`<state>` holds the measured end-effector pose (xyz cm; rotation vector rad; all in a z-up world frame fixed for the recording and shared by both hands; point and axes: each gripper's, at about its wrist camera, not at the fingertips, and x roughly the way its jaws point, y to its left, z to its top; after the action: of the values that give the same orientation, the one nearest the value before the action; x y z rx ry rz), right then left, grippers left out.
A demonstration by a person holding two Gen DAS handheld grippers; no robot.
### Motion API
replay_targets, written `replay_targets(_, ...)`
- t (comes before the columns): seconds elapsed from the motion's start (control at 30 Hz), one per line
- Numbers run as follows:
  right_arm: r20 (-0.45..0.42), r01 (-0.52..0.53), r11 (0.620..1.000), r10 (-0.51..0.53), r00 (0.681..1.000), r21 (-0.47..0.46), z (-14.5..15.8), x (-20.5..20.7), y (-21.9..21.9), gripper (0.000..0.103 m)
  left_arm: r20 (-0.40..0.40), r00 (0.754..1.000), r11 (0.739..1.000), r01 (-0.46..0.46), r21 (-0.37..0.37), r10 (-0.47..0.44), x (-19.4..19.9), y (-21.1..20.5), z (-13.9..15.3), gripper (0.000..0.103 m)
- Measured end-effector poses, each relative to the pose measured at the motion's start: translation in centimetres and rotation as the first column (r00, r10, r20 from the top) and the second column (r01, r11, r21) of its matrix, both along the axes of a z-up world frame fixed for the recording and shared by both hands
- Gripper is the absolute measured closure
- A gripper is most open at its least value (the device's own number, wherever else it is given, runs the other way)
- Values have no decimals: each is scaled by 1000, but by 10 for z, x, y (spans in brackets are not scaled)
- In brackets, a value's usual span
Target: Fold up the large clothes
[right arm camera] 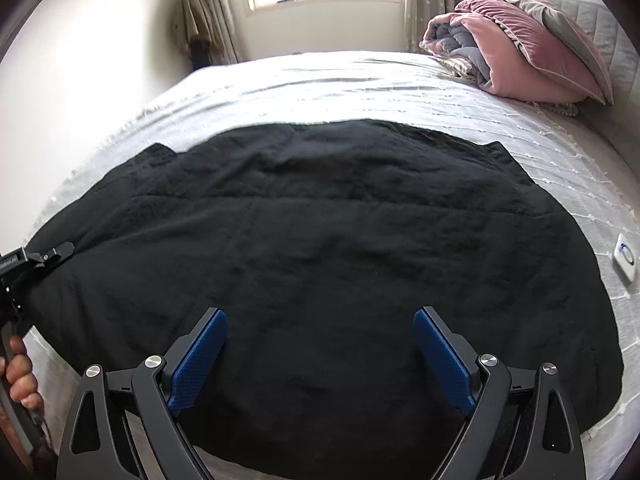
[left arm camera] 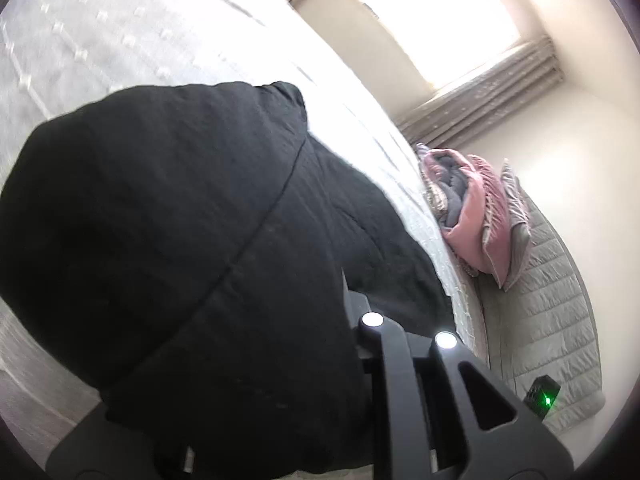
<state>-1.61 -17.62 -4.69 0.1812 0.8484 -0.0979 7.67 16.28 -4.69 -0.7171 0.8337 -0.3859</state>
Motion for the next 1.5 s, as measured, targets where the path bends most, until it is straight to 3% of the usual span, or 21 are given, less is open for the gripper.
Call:
replay_targets(0.13,44,-38,995,34,998,92,7,0,3,8,85,996,998,-32,51,27,-7,16,24,84)
replay_targets(0.27,76,-116,990,111,991,77,11,3,25,8,164,983,987,-100,127,79,-15,41,42,85)
replay_targets(0.4,82,-247,954,236,968,169,5,10,49,8,277,961,963,-84,258,10,-25,33,66,85)
replay_targets(0.57,17,-307,917,313,950,254,-20,23,67,13,444,881,915,-31,401,-165,-47,-12,100,85)
replay_targets(0.67,-10,-308,913,322,947,270,-26,28,64,17,492,830,899,26,438,-263,-55,-38,113,85)
replay_targets(0.77,40,-249,918,249,968,309,-11,26,30,18,519,774,881,101,462,-361,-60,-65,124,84)
replay_targets(0.93,110,-88,915,48,993,395,5,8,-46,17,502,712,836,222,502,-491,-60,-110,132,82)
replay_targets(1.03,112,3,897,-58,992,442,5,-4,-88,16,462,670,782,302,545,-581,-62,-140,125,79)
replay_targets(1.13,114,68,879,-137,984,473,4,-16,-120,15,397,625,710,390,587,-672,-64,-173,107,74)
replay_targets(1.2,110,104,876,-175,978,470,3,-23,-134,12,329,595,646,458,611,-733,-65,-195,90,69)
replay_targets(1.27,98,158,883,-222,970,443,3,-32,-155,12,241,557,565,534,630,-795,-64,-219,66,65)
replay_targets(1.37,63,245,881,-294,954,405,-1,-42,-177,12,116,507,451,610,651,-854,-67,-243,27,51)
replay_targets(1.43,62,267,853,-328,943,447,-5,-45,-193,12,94,465,398,616,680,-880,-71,-249,13,37)
replay_targets(1.5,73,269,816,-353,933,512,-5,-51,-205,12,90,432,364,607,707,-897,-75,-249,11,32)
